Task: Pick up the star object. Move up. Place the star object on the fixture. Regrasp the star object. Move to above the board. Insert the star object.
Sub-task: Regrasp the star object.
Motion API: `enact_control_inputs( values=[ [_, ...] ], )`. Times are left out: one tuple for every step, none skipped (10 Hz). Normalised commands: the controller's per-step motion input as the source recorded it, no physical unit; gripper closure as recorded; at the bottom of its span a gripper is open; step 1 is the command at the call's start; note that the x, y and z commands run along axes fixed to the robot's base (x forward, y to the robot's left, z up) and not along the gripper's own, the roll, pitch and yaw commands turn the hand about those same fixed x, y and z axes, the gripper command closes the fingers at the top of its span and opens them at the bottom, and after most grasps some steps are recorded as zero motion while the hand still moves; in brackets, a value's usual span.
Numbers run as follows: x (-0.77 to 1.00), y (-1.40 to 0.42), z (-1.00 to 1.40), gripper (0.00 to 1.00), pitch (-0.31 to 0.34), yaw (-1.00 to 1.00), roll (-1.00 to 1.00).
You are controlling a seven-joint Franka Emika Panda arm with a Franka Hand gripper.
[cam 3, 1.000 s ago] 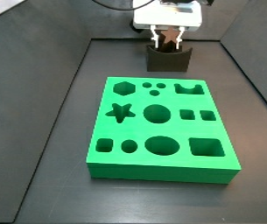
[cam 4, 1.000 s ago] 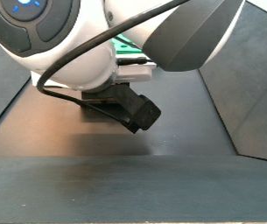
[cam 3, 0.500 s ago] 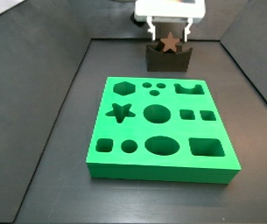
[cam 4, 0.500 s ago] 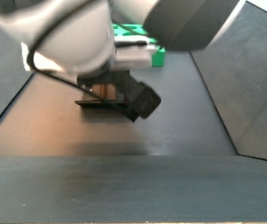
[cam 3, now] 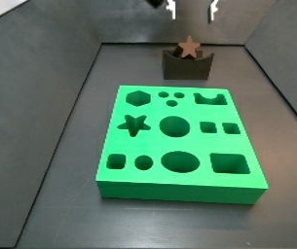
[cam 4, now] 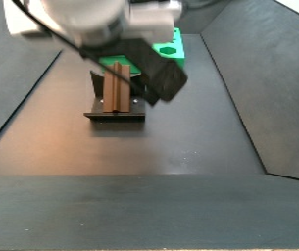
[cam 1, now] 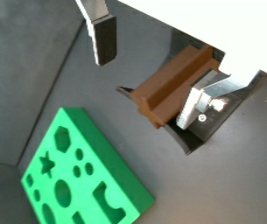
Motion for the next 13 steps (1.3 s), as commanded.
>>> enact_control_inputs(
  values=[
    [-0.07, -1.00, 0.92, 0.00, 0.078, -0.01, 1.00],
    [-0.06, -1.00, 0.79, 0.00, 0.074, -0.01, 1.00],
    [-0.10, -1.00, 0.74, 0.00, 0.063, -0.01, 1.00],
    [-0.11, -0.87, 0.56, 0.00, 0.054, -0.01, 1.00],
    [-0.09, -0.66, 0.28, 0.00, 0.048, -0.01, 1.00],
    [-0.06, -0.50, 0.10, 0.00, 0.044, -0.01, 1.00],
    [-0.04, -0.38, 0.05, 0.00, 0.043, -0.01, 1.00],
    [-0.03, -0.11, 0.05, 0.00, 0.041, -0.01, 1.00],
    [-0.04, -0.02, 0.03, 0.00, 0.037, -0.01, 1.00],
    [-0.04, -0.02, 0.01, 0.00, 0.031, -0.01, 1.00],
    [-0.04, -0.02, 0.01, 0.00, 0.025, -0.01, 1.00],
    [-0.04, -0.02, 0.01, 0.00, 0.020, -0.01, 1.00],
    [-0.04, -0.02, 0.01, 0.00, 0.012, -0.01, 1.00]
  ],
)
